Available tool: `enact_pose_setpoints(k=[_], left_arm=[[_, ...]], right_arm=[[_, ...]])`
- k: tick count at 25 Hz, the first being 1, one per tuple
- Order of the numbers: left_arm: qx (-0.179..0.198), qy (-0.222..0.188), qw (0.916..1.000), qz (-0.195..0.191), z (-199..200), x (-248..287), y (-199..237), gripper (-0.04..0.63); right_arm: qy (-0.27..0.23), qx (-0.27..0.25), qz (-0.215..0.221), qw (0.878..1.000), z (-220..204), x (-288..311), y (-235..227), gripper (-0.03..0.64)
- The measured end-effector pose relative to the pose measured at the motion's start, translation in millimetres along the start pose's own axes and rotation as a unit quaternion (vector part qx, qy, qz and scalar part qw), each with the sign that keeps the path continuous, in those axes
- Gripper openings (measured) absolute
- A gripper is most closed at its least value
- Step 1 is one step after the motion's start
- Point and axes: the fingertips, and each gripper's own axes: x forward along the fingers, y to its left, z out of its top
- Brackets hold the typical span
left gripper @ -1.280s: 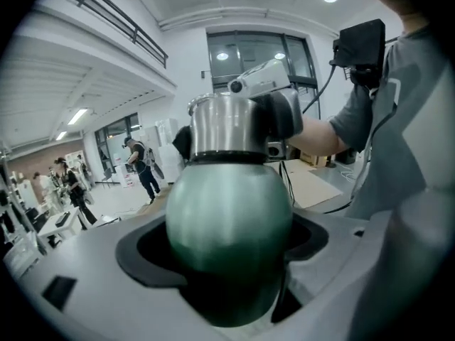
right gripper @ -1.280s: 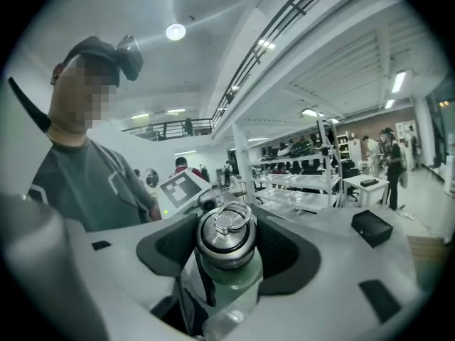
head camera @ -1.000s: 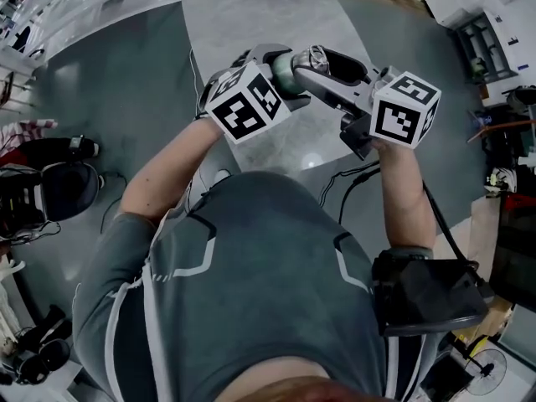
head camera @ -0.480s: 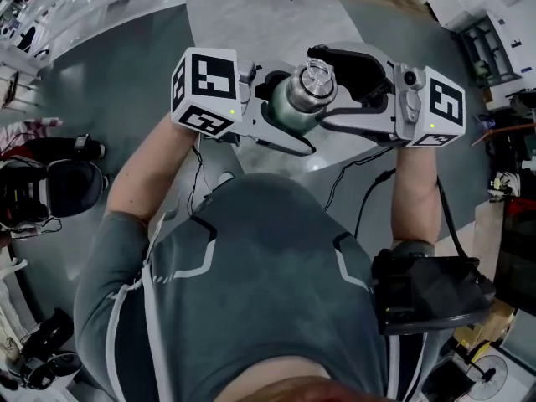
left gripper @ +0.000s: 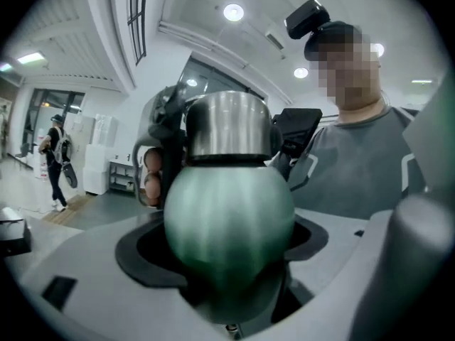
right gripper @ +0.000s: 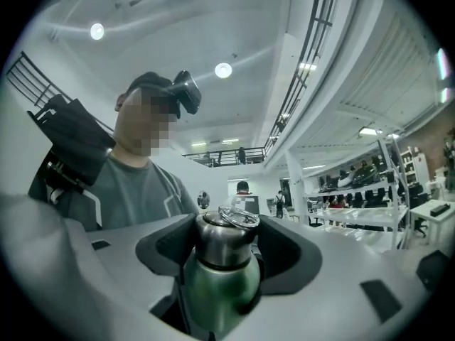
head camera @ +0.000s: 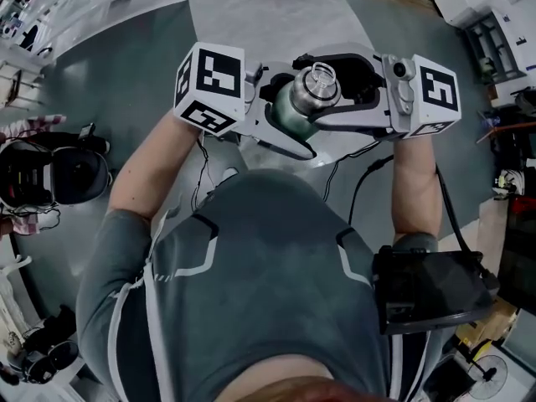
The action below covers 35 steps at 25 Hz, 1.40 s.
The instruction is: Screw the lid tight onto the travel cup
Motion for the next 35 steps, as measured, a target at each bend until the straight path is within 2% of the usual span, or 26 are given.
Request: enact_pose_setpoints(k=[2,4,5,6,8,9,10,12,14,15,16,17,18,20,21,22,23,25,27,29,31,32,35], left_arm=[[-0.007,0.011,0.9983,0.057,-5,-2,17,0.402],[-0.029,0.026,0.9904,0.133,-15,-7,46,0.402],[-0.039,0.041,0.9824,0.178,-23,-9,63,0.402],[-0.044,0.065,0.971,0.226,-34,-12,79,0.402],[-0.034,0.126,0.9415,0.311,-59,-21,107,0.402],[-0.028,0.149,0.9295,0.336,-69,-25,116,0.402],[-0.028,0.162,0.9232,0.348,-75,-27,121,0.402],[-0.034,0.164,0.9211,0.352,-81,-28,124,0.402],[-0.029,0.166,0.9182,0.358,-83,-30,127,0.402],[-0.023,0.166,0.9183,0.359,-82,-30,128,0.402],[-0.017,0.16,0.9229,0.35,-79,-29,126,0.402],[-0.013,0.146,0.9337,0.327,-74,-26,119,0.402],[-0.01,0.125,0.9492,0.288,-65,-21,107,0.402],[-0.001,0.079,0.9799,0.183,-43,-14,70,0.402],[0.006,0.061,0.9895,0.131,-32,-12,49,0.402],[0.014,0.047,0.995,0.087,-23,-11,31,0.402],[0.02,0.037,0.9976,0.055,-15,-11,17,0.402],[0.025,0.025,0.9992,0.018,-5,-10,1,0.402],[0.025,0.02,0.9995,-0.002,1,-8,-8,0.402],[0.027,0.024,0.9993,-0.008,1,-6,-10,0.402],[0.024,0.033,0.9991,0.012,-1,-5,-5,0.402],[0.021,0.041,0.9985,0.031,-3,-4,-1,0.402],[0.01,0.071,0.9904,0.118,-13,-5,25,0.4]], right_arm=[[-0.002,0.02,-0.047,0.999,-5,-5,-13,0.285],[-0.001,0.043,-0.121,0.992,-16,-17,-35,0.282],[0.002,0.053,-0.165,0.985,-25,-25,-48,0.282],[0.01,0.06,-0.208,0.976,-36,-32,-59,0.281],[0.035,0.066,-0.285,0.956,-60,-43,-75,0.279],[0.043,0.07,-0.315,0.946,-68,-45,-80,0.279],[0.044,0.077,-0.337,0.937,-74,-46,-84,0.279],[0.038,0.09,-0.365,0.926,-78,-47,-88,0.279],[0.043,0.094,-0.379,0.919,-81,-47,-91,0.279],[0.049,0.09,-0.379,0.92,-81,-47,-91,0.281],[0.053,0.084,-0.369,0.924,-79,-46,-89,0.281],[0.054,0.075,-0.347,0.933,-75,-44,-83,0.284],[0.05,0.062,-0.31,0.947,-66,-40,-74,0.289],[0.031,0.036,-0.212,0.976,-44,-29,-47,0.316],[0.019,0.026,-0.164,0.986,-33,-24,-35,0.316],[0.007,0.019,-0.123,0.992,-24,-19,-25,0.316],[-0.003,0.012,-0.091,0.996,-16,-15,-17,0.316],[-0.01,-0.005,-0.041,0.999,-7,-9,-4,0.314],[-0.007,-0.019,-0.008,1.0,-2,-3,5,0.313],[-0.009,-0.021,0.005,1.0,1,3,7,0.311],[-0.014,-0.013,-0.003,1.0,1,4,6,0.267],[-0.014,-0.007,-0.016,1.0,-1,3,4,0.267],[-0.004,0.002,-0.087,0.996,-12,-7,-12,0.267]])
